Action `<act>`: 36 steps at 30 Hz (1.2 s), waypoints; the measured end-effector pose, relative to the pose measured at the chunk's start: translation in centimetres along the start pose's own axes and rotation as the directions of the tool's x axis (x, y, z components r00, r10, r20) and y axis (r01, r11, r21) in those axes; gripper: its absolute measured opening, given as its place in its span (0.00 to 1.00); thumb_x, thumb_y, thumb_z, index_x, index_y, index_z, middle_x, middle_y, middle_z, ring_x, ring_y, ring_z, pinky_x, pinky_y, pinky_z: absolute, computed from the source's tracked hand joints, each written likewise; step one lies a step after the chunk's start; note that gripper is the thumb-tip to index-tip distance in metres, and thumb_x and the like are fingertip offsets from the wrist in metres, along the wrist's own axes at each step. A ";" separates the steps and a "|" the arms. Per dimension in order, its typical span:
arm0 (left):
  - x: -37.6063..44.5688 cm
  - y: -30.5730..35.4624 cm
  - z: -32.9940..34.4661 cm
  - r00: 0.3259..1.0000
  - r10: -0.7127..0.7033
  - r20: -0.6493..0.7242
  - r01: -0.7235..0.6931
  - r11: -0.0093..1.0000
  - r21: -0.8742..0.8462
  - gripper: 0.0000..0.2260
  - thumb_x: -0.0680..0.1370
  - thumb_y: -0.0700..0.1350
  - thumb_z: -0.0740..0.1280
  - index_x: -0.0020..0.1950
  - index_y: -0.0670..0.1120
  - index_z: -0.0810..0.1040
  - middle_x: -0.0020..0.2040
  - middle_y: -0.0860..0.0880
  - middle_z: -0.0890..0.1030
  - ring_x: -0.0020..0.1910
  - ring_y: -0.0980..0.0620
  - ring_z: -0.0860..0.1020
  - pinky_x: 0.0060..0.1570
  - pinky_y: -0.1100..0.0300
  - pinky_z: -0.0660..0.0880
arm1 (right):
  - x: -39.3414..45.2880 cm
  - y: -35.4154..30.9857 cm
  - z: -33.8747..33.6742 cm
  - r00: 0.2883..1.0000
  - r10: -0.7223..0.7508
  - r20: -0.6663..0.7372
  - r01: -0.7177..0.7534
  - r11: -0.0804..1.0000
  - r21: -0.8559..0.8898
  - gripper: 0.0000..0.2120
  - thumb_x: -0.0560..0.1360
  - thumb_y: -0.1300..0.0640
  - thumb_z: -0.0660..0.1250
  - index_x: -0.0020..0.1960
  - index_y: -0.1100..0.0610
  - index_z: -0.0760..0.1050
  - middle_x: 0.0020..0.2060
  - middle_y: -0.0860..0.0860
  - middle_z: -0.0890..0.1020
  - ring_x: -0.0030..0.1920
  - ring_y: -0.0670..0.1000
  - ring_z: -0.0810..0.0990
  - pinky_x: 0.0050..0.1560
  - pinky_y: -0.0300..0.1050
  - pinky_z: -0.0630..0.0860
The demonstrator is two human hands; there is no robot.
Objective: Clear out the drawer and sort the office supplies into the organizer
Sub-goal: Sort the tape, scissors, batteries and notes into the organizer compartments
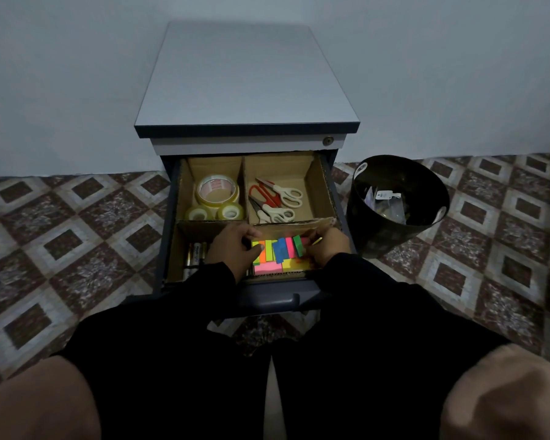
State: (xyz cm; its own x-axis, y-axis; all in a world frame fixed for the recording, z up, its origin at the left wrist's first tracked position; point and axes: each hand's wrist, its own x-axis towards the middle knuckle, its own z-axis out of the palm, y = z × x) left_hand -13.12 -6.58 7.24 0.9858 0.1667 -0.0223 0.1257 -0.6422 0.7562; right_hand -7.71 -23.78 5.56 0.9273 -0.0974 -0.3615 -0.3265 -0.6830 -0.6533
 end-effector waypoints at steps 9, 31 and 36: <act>-0.4 -0.9 0.8 0.999 0.027 0.024 -0.029 0.997 0.072 0.12 0.73 0.41 0.71 0.55 0.45 0.77 0.56 0.47 0.73 0.45 0.52 0.72 0.52 0.55 0.74 | 0.1 -0.4 0.0 0.998 0.040 -0.049 -0.045 0.995 -0.086 0.08 0.77 0.60 0.63 0.52 0.61 0.79 0.52 0.57 0.81 0.53 0.56 0.79 0.47 0.42 0.72; -0.2 -1.2 1.3 0.998 0.019 0.057 -0.026 0.992 0.120 0.13 0.74 0.43 0.70 0.58 0.45 0.76 0.58 0.48 0.70 0.49 0.48 0.75 0.54 0.55 0.73 | 1.0 0.2 0.9 0.994 0.086 -0.064 -0.088 0.996 -0.017 0.06 0.73 0.62 0.67 0.49 0.61 0.79 0.48 0.57 0.83 0.49 0.57 0.82 0.51 0.53 0.79; -0.1 -0.7 0.6 0.999 0.018 0.039 -0.022 0.995 0.094 0.13 0.73 0.43 0.71 0.56 0.46 0.76 0.57 0.47 0.73 0.48 0.49 0.75 0.52 0.58 0.72 | 0.5 0.2 0.3 0.998 0.054 -0.034 -0.051 0.996 0.074 0.09 0.72 0.62 0.70 0.34 0.55 0.73 0.44 0.59 0.83 0.46 0.59 0.82 0.50 0.56 0.79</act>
State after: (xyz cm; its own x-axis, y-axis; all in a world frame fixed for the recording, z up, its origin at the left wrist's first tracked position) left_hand -13.24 -6.55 6.31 0.9915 0.1253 -0.0344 0.1141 -0.7134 0.6914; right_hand -7.38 -23.74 5.04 0.9139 -0.1585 -0.3738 -0.3865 -0.6216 -0.6814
